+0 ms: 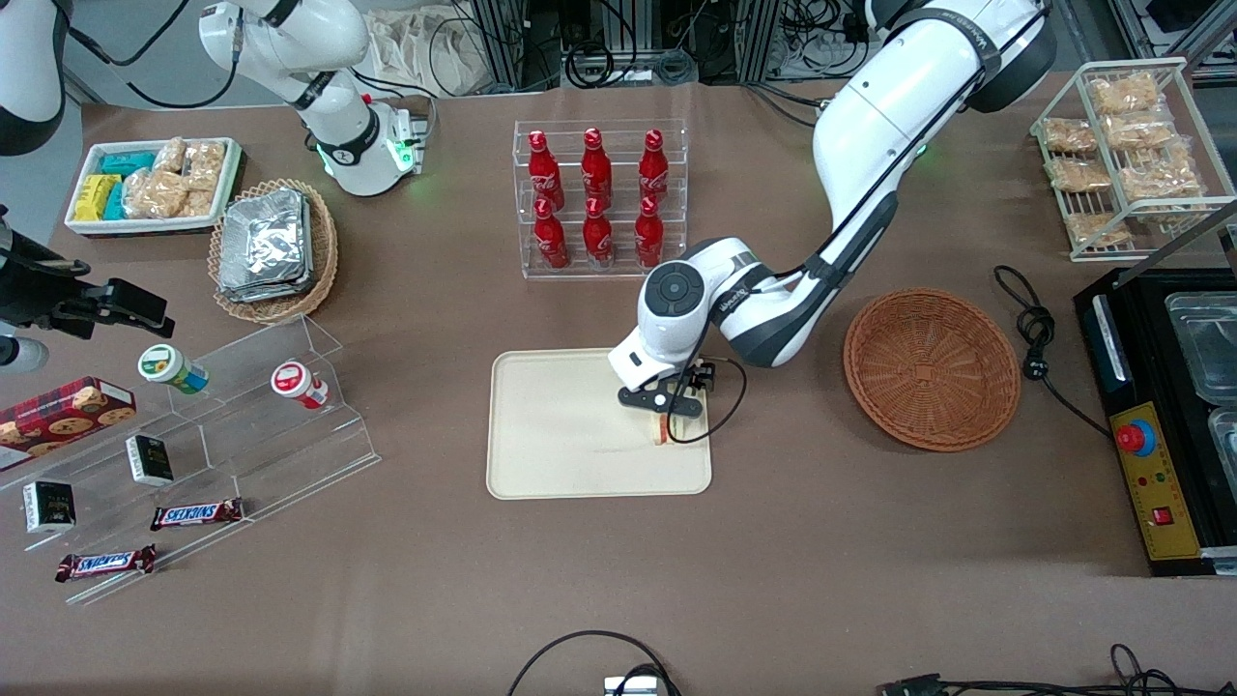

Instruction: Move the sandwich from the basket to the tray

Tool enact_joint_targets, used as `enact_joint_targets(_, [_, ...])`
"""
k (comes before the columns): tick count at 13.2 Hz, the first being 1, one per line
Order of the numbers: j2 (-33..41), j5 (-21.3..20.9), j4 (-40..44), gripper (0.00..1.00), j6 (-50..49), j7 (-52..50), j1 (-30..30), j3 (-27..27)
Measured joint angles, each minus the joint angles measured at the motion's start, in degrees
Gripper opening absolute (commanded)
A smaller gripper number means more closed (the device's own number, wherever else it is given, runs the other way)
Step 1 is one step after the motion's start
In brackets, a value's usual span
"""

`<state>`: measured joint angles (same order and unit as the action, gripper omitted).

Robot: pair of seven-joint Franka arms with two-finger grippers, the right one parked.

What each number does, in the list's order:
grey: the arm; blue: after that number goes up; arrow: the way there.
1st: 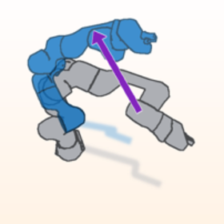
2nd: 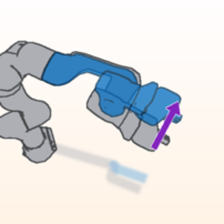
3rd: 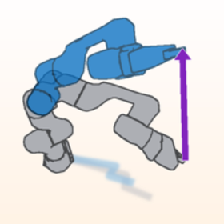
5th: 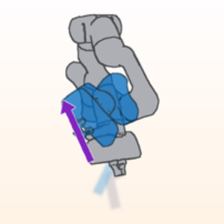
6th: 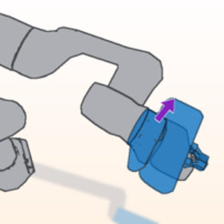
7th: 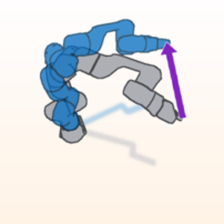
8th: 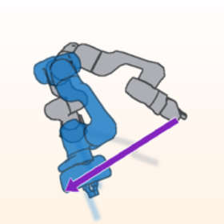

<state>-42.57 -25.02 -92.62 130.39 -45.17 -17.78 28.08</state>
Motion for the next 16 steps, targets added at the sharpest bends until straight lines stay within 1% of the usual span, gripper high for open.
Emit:
enact_joint_targets(4, [0.18, -0.02, 4.47, 1.0, -0.9, -2.93, 0.7, -0.26])
enact_joint_targets(10, [2.43, -0.04, 17.78, 1.0, -15.11, -4.84, 2.97, -0.4])
enact_joint_targets(12, [4.56, -0.06, 19.63, 1.0, -18.39, -4.89, 5.07, -0.4])
enact_joint_targets(16, [10.49, -0.07, 20.07, 1.0, -24.13, -4.92, 9.83, -0.48])
